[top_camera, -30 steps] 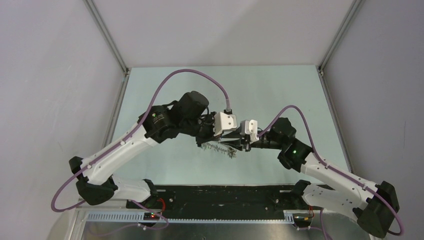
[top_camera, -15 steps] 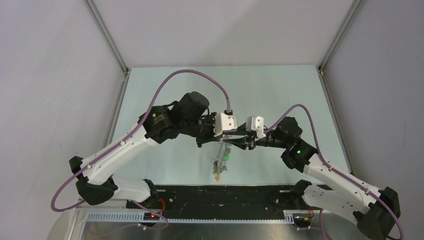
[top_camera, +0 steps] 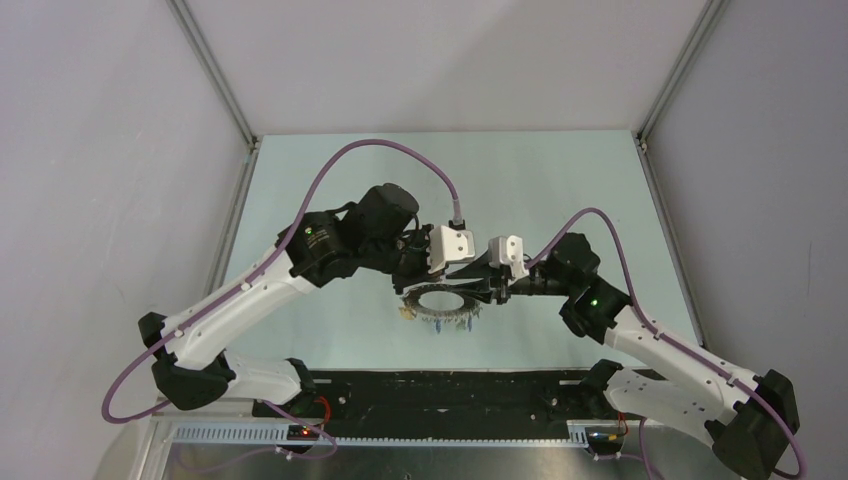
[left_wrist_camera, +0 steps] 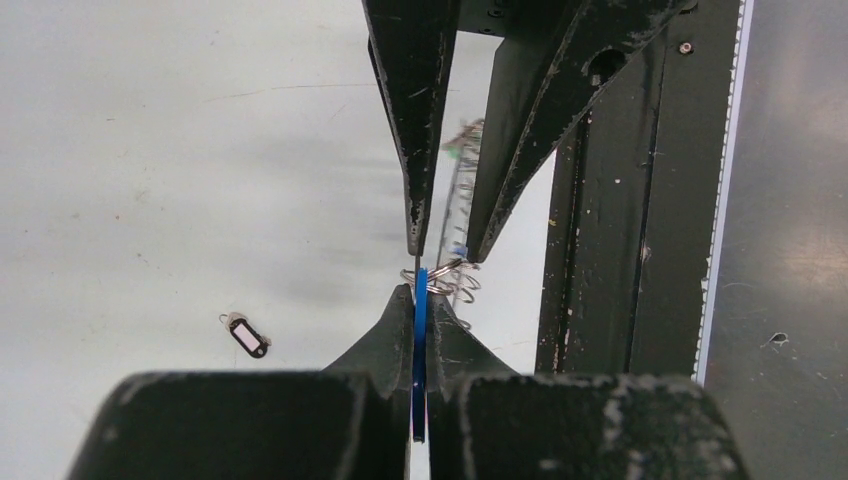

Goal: Remove the keys from the keyring

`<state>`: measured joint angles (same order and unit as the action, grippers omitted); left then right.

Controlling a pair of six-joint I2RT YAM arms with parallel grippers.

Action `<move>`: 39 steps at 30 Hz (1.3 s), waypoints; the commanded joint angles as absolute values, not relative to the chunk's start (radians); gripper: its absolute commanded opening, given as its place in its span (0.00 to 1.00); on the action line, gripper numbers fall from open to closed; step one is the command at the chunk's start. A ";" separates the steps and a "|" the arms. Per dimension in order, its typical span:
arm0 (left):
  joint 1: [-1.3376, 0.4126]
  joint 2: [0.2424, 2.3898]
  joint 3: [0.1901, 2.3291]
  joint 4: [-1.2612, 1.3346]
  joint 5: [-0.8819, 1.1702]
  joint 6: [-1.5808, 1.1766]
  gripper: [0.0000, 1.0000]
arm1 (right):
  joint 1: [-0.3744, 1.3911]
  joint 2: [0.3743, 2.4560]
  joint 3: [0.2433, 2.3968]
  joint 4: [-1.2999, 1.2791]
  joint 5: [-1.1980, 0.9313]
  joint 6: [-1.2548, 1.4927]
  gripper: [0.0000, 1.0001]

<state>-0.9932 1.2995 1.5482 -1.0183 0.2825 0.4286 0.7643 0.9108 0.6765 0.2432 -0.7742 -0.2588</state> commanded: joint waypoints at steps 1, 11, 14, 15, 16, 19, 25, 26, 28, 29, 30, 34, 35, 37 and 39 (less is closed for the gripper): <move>-1.002 1.283 1.608 -0.964 0.282 0.444 0.00 | 0.775 0.908 0.679 0.249 -0.790 -0.260 0.28; -1.003 1.285 1.618 -0.965 0.284 0.436 0.00 | 0.782 0.905 0.678 0.250 -0.802 -0.262 0.28; -1.003 1.286 1.617 -0.964 0.280 0.433 0.00 | 0.784 0.898 0.679 0.253 -0.788 -0.259 0.29; -1.003 1.287 1.617 -0.965 0.278 0.432 0.00 | 0.784 0.896 0.680 0.252 -0.783 -0.259 0.30; -1.003 1.287 1.615 -0.965 0.277 0.432 0.00 | 0.785 0.891 0.679 0.247 -0.774 -0.259 0.31; -1.003 1.286 1.614 -0.964 0.274 0.433 0.00 | 0.784 0.877 0.679 0.230 -0.762 -0.271 0.32; -1.004 1.283 1.614 -0.965 0.274 0.431 0.00 | 0.774 0.836 0.679 0.165 -0.742 -0.307 0.41; -1.004 1.282 1.614 -0.964 0.273 0.430 0.00 | 0.773 0.832 0.679 0.159 -0.742 -0.309 0.40; -1.003 1.280 1.613 -0.965 0.276 0.430 0.00 | 0.773 0.826 0.679 0.159 -0.744 -0.309 0.39; -1.004 1.277 1.614 -0.964 0.276 0.429 0.00 | 0.773 0.825 0.679 0.161 -0.748 -0.308 0.37; -1.006 1.277 1.613 -0.965 0.278 0.428 0.00 | 0.772 0.826 0.680 0.166 -0.750 -0.304 0.36; -1.007 1.275 1.616 -0.965 0.279 0.429 0.00 | 0.774 0.845 0.679 0.193 -0.755 -0.292 0.33; -1.007 1.273 1.617 -0.964 0.279 0.430 0.00 | 0.773 0.853 0.679 0.204 -0.755 -0.288 0.33; -1.009 1.270 1.617 -0.965 0.279 0.430 0.00 | 0.774 0.865 0.678 0.220 -0.754 -0.285 0.35; -1.010 1.268 1.615 -0.965 0.281 0.432 0.00 | 0.774 0.875 0.679 0.235 -0.749 -0.284 0.35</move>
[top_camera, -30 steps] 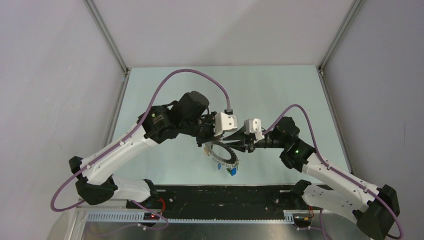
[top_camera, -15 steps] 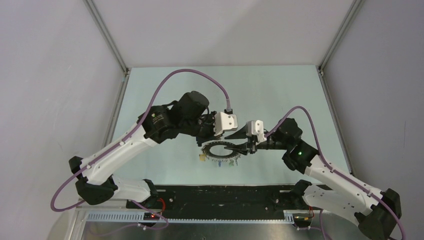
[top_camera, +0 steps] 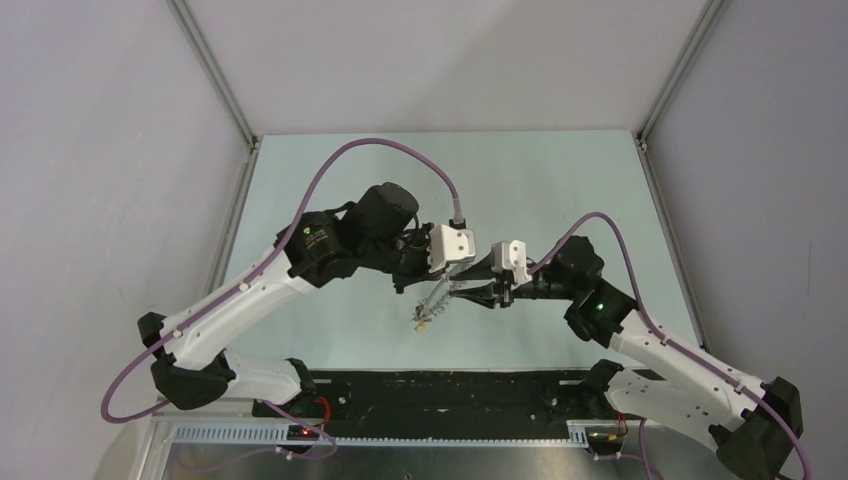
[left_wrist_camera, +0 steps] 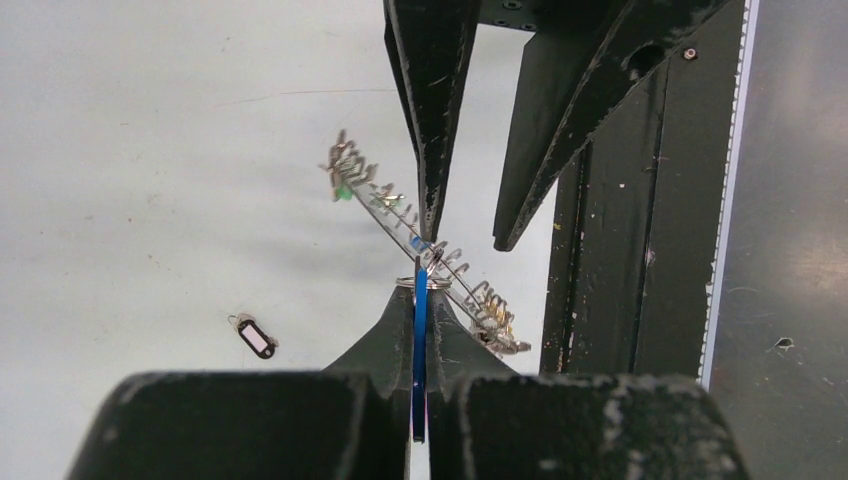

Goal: Remove the keys from the keyring

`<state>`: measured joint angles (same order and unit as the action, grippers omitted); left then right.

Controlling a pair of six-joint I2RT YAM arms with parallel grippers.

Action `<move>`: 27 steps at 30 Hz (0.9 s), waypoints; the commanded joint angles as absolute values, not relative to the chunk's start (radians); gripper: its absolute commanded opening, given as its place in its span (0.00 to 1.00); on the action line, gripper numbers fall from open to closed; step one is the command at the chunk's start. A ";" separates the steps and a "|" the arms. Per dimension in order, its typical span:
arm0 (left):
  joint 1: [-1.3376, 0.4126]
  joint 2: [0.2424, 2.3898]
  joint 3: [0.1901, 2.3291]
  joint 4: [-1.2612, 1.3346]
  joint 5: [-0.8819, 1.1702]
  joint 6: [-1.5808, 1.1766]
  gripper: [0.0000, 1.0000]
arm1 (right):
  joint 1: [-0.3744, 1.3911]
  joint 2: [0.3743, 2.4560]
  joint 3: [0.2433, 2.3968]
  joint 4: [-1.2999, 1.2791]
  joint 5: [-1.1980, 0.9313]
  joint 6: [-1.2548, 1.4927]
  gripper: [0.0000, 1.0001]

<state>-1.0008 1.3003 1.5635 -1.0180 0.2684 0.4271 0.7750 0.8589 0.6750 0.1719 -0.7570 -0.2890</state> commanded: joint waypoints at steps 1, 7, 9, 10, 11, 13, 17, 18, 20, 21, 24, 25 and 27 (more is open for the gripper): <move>-1.011 1.266 1.615 -0.965 0.285 0.432 0.00 | 0.775 0.884 0.682 0.237 -0.749 -0.286 0.35; -1.014 1.255 1.610 -0.965 0.301 0.438 0.00 | 0.776 0.931 0.708 0.252 -0.757 -0.290 0.34; -1.014 1.255 1.609 -0.965 0.301 0.439 0.00 | 0.776 0.940 0.714 0.261 -0.761 -0.286 0.33; -1.014 1.255 1.608 -0.965 0.301 0.439 0.00 | 0.776 0.943 0.715 0.271 -0.764 -0.280 0.32; -1.015 1.255 1.606 -0.964 0.302 0.439 0.00 | 0.777 0.944 0.715 0.276 -0.770 -0.277 0.31; -1.015 1.258 1.602 -0.964 0.297 0.437 0.00 | 0.778 0.946 0.716 0.288 -0.778 -0.269 0.28; -1.016 1.260 1.595 -0.965 0.294 0.437 0.00 | 0.778 0.941 0.716 0.291 -0.785 -0.261 0.26; -1.016 1.260 1.594 -0.965 0.294 0.437 0.00 | 0.778 0.938 0.715 0.290 -0.786 -0.260 0.27; -1.016 1.259 1.595 -0.965 0.292 0.437 0.00 | 0.777 0.935 0.715 0.287 -0.789 -0.259 0.28; -1.016 1.259 1.595 -0.964 0.291 0.437 0.00 | 0.777 0.934 0.715 0.287 -0.790 -0.258 0.28; -1.015 1.261 1.598 -0.965 0.291 0.437 0.00 | 0.777 0.932 0.715 0.296 -0.788 -0.256 0.27; -1.015 1.261 1.600 -0.965 0.291 0.436 0.00 | 0.778 0.933 0.716 0.301 -0.787 -0.254 0.26; -1.015 1.263 1.601 -0.965 0.294 0.436 0.00 | 0.778 0.937 0.715 0.310 -0.786 -0.249 0.24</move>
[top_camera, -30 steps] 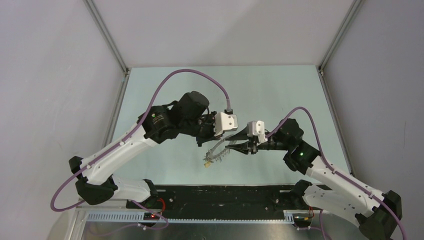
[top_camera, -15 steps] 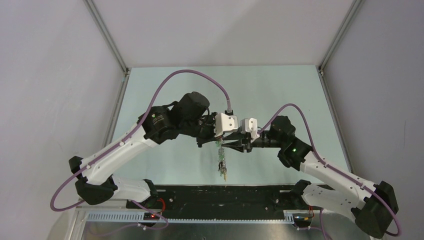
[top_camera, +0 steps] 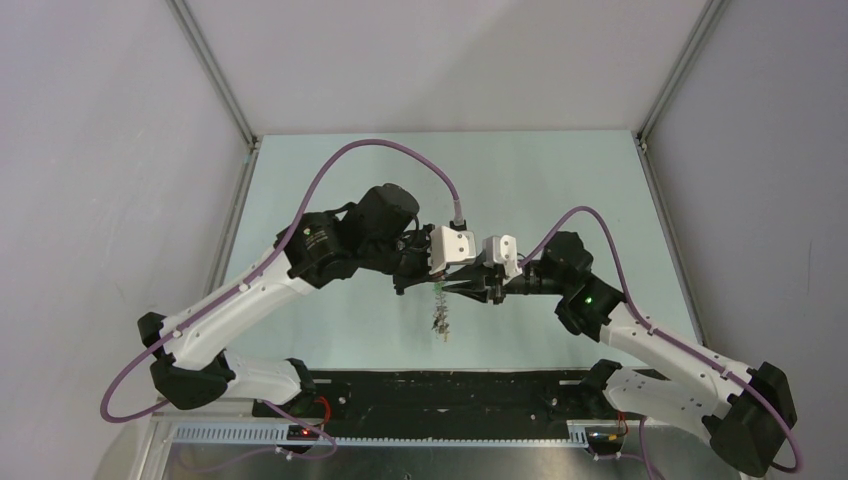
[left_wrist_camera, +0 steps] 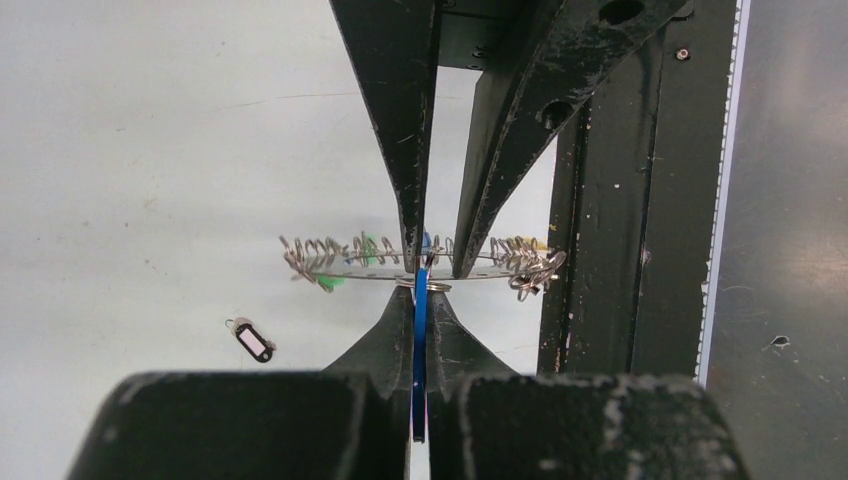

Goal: Remove the keys from the keyring

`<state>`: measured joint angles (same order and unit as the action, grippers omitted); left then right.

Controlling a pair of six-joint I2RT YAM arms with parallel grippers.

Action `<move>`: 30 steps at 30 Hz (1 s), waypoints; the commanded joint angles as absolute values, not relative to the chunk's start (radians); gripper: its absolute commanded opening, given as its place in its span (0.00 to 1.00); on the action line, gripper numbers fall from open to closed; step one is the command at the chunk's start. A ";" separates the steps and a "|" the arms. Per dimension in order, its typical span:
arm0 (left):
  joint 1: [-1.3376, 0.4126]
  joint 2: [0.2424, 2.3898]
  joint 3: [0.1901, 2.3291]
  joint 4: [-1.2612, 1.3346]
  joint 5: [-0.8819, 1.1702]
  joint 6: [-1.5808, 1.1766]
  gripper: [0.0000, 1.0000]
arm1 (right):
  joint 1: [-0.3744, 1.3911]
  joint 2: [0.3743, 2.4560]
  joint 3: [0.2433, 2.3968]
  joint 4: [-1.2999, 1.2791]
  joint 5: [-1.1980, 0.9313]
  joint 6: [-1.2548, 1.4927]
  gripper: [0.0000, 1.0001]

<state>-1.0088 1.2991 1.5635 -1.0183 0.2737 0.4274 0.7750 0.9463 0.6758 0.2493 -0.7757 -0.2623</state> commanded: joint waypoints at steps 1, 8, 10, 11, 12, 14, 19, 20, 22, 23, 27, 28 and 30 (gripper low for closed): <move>-1.015 1.263 1.601 -0.965 0.294 0.435 0.00 | 0.778 0.938 0.715 0.314 -0.786 -0.247 0.23; -1.015 1.268 1.598 -0.965 0.285 0.433 0.00 | 0.776 0.934 0.715 0.318 -0.774 -0.233 0.00; -1.016 1.271 1.596 -0.965 0.278 0.433 0.00 | 0.776 0.927 0.716 0.305 -0.772 -0.231 0.00; -1.016 1.272 1.595 -0.965 0.276 0.433 0.00 | 0.776 0.925 0.716 0.296 -0.766 -0.219 0.00; -1.016 1.274 1.594 -0.964 0.273 0.434 0.00 | 0.774 0.919 0.716 0.290 -0.761 -0.209 0.00; -1.016 1.280 1.590 -0.963 0.271 0.435 0.00 | 0.773 0.909 0.728 0.247 -0.739 -0.175 0.00; -1.017 1.289 1.558 -0.940 0.280 0.428 0.00 | 0.773 0.887 0.760 0.074 -0.695 -0.137 0.00; -1.016 1.292 1.552 -0.932 0.283 0.426 0.00 | 0.773 0.882 0.764 0.057 -0.688 -0.132 0.00; -1.013 1.298 1.536 -0.908 0.286 0.413 0.00 | 0.773 0.878 0.781 -0.008 -0.666 -0.113 0.00; -1.010 1.303 1.526 -0.887 0.288 0.398 0.00 | 0.771 0.878 0.800 -0.055 -0.649 -0.101 0.00; -0.979 1.337 1.503 -0.821 0.320 0.326 0.00 | 0.767 0.914 0.880 -0.234 -0.601 -0.096 0.00; -0.971 1.349 1.490 -0.809 0.327 0.303 0.00 | 0.766 0.925 0.915 -0.312 -0.582 -0.103 0.00; -0.953 1.359 1.457 -0.762 0.351 0.268 0.00 | 0.758 0.962 0.975 -0.426 -0.555 -0.111 0.00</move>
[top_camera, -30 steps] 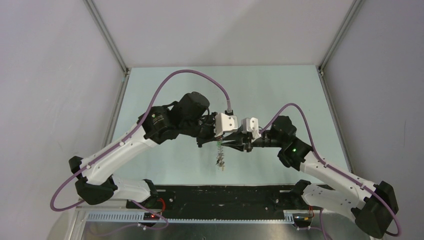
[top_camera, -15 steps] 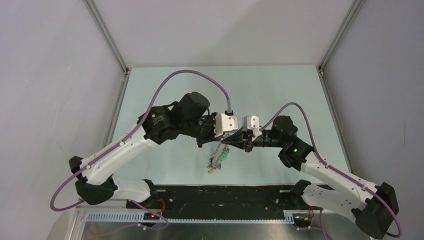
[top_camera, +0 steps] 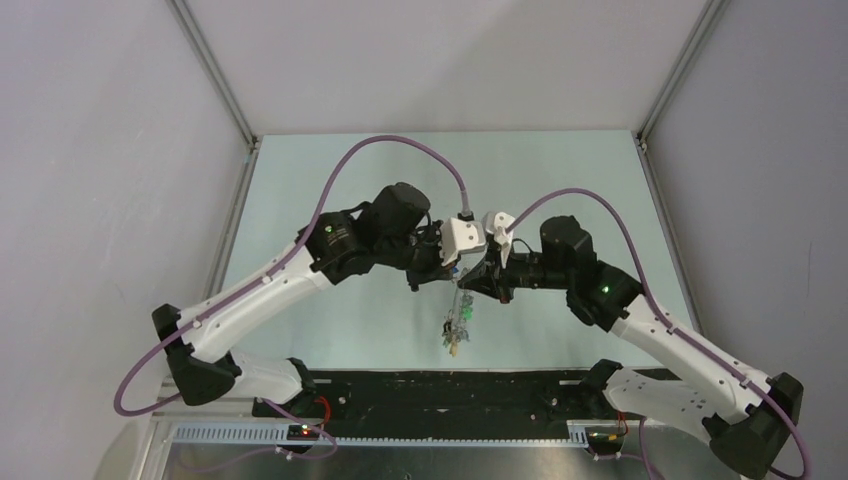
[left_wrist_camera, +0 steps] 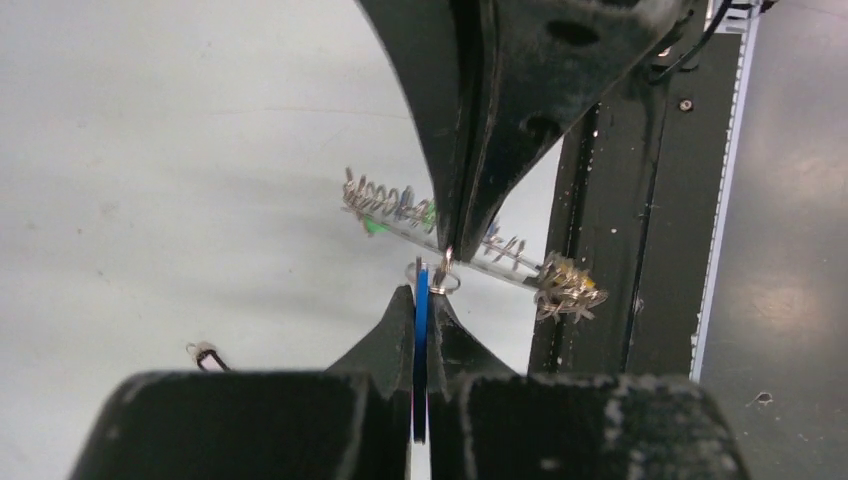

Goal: Remove the keys from the keyring

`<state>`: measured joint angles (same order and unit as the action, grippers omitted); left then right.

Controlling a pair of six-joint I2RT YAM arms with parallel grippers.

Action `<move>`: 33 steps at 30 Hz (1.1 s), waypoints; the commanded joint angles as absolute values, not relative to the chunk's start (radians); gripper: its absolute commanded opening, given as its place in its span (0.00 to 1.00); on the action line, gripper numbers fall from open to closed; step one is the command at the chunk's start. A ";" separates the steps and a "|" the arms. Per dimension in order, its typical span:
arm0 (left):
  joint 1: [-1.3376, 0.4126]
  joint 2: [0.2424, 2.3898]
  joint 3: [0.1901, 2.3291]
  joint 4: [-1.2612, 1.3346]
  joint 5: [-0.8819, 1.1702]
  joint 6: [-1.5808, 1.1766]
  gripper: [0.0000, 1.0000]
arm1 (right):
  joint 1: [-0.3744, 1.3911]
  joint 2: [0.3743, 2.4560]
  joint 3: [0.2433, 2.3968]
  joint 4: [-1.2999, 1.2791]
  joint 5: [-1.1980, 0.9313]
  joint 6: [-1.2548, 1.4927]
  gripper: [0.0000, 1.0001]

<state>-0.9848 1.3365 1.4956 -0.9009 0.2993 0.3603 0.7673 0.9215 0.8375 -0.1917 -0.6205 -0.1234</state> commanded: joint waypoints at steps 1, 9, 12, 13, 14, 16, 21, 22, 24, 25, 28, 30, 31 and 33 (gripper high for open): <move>-0.945 1.361 1.445 -0.723 0.363 0.258 0.00 | 0.750 0.991 0.997 -0.461 -0.549 -0.112 0.00; -0.895 1.346 1.262 -0.447 0.414 0.092 0.00 | 0.718 1.127 1.205 -0.818 -0.487 -0.146 0.00; -0.893 1.345 1.186 -0.329 0.449 0.051 0.00 | 0.714 1.178 1.263 -0.912 -0.462 -0.147 0.00; -0.893 1.350 1.171 -0.307 0.454 0.042 0.00 | 0.714 1.192 1.277 -0.930 -0.459 -0.145 0.00; -0.893 1.352 1.142 -0.255 0.464 0.024 0.00 | 0.714 1.224 1.304 -0.970 -0.461 -0.147 0.00; -0.891 1.357 1.083 -0.156 0.473 -0.008 0.00 | 0.716 1.274 1.344 -1.027 -0.465 -0.156 0.00; -0.848 1.340 0.906 0.167 0.538 -0.142 0.00 | 0.722 1.348 1.406 -1.124 -0.408 -0.131 0.00; -0.841 1.342 0.884 0.199 0.546 -0.142 0.00 | 0.720 1.360 1.413 -1.131 -0.397 -0.121 0.00; -0.840 1.345 0.864 0.220 0.551 -0.129 0.00 | 0.719 1.384 1.444 -1.162 -0.369 -0.102 0.00; -0.840 1.348 0.856 0.231 0.555 -0.123 0.00 | 0.718 1.394 1.472 -1.190 -0.356 -0.096 0.00; -0.840 1.352 0.813 0.320 0.582 -0.125 0.00 | 0.721 1.452 1.531 -1.241 -0.354 -0.085 0.00; -0.839 1.353 0.796 0.360 0.594 -0.127 0.00 | 0.720 1.479 1.563 -1.268 -0.361 -0.082 0.00; -0.839 1.352 0.789 0.374 0.603 -0.125 0.00 | 0.718 1.495 1.578 -1.279 -0.358 -0.075 0.08; -0.840 1.346 0.783 0.382 0.611 -0.122 0.00 | 0.719 1.501 1.590 -1.280 -0.346 -0.069 0.27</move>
